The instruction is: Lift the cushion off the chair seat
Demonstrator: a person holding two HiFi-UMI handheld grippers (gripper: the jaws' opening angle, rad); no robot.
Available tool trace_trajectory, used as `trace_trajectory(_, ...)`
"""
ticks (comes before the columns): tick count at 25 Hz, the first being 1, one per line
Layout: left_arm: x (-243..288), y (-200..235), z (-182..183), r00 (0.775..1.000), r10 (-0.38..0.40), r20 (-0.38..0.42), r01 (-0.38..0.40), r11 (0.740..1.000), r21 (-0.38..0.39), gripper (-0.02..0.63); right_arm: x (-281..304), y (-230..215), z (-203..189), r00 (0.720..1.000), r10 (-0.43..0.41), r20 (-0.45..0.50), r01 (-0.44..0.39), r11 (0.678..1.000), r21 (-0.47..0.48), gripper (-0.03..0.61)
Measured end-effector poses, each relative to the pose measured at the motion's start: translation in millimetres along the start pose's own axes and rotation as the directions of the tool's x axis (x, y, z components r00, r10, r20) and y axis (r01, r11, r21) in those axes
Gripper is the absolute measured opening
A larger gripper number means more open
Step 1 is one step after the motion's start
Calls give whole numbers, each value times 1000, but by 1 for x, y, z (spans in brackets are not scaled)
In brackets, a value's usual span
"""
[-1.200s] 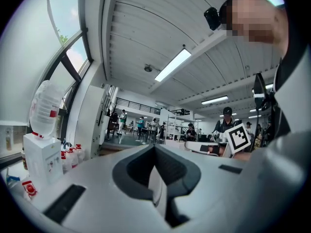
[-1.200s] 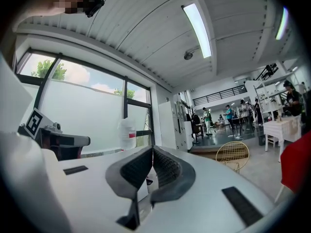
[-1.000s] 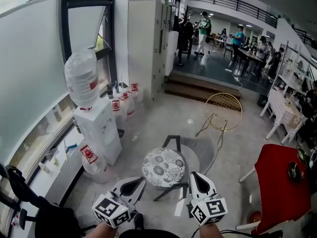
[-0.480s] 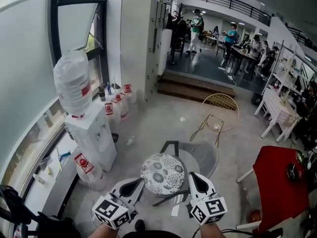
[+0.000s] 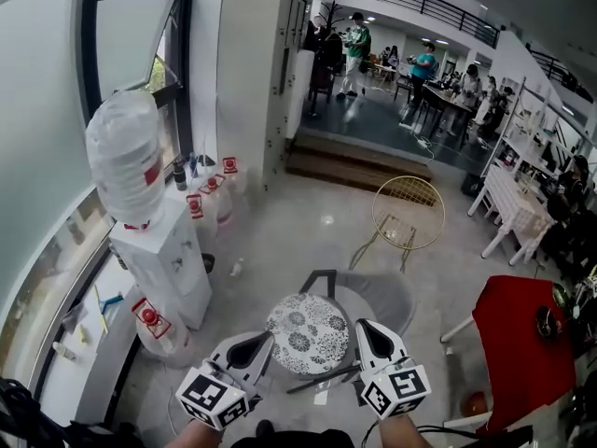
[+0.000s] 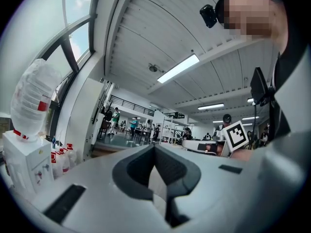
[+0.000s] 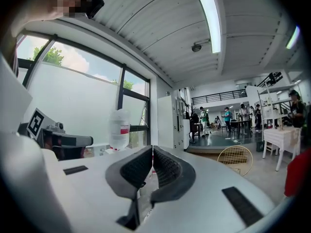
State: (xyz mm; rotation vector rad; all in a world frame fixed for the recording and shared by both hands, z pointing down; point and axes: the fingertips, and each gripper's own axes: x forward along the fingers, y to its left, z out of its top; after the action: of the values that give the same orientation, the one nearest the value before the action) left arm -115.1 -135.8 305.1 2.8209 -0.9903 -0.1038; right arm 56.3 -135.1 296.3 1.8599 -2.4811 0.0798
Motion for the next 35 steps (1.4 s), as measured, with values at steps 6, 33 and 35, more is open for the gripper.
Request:
trace_trajectory(6, 15, 13, -8, 1000, -23, -7, 23, 999, -26, 8, 13, -9, -5, 999, -40, -35, 40, 999, -9, 11)
trace_trajectory(33, 178, 27, -17, 997, 51, -66, -53, 998, -33, 8, 89, -149, -19, 999, 51, -17, -50, 997, 57, 12)
trace_trajectory(35, 191, 29, -23, 994, 69, -87, -74, 996, -57, 8, 95, -159, -24, 997, 68, -27, -67, 996, 61, 12)
